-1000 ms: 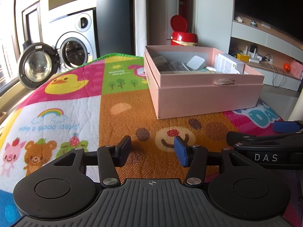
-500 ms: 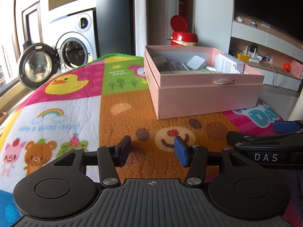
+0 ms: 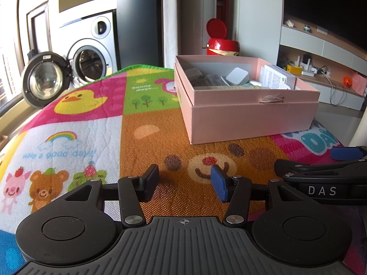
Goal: Organize rigid objects
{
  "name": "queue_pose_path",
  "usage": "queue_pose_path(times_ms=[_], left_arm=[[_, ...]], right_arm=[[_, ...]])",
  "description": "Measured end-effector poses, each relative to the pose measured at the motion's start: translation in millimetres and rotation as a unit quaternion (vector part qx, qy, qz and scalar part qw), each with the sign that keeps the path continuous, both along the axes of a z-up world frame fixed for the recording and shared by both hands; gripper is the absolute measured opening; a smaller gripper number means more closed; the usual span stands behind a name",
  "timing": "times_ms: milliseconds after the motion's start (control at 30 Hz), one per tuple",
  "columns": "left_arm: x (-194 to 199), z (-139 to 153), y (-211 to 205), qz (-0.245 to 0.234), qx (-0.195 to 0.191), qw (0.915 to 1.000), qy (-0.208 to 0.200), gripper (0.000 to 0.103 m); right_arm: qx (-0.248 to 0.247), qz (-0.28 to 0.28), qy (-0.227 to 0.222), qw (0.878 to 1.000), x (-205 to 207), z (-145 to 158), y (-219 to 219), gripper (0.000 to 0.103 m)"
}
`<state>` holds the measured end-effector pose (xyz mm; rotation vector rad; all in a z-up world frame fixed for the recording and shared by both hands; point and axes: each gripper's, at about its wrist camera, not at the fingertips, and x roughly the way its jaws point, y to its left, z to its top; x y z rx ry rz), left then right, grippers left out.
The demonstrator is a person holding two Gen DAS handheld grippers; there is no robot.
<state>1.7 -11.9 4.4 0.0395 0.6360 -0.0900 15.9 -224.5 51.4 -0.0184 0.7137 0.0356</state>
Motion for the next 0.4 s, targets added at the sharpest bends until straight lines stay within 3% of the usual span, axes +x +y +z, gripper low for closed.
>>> queue_pose_path(times_ms=[400], left_arm=[[-0.3, -0.1, 0.8, -0.001, -0.004, 1.0, 0.0, 0.055]], right_arm=[[0.0, 0.0, 0.0, 1.0, -0.1, 0.0, 0.0, 0.103]])
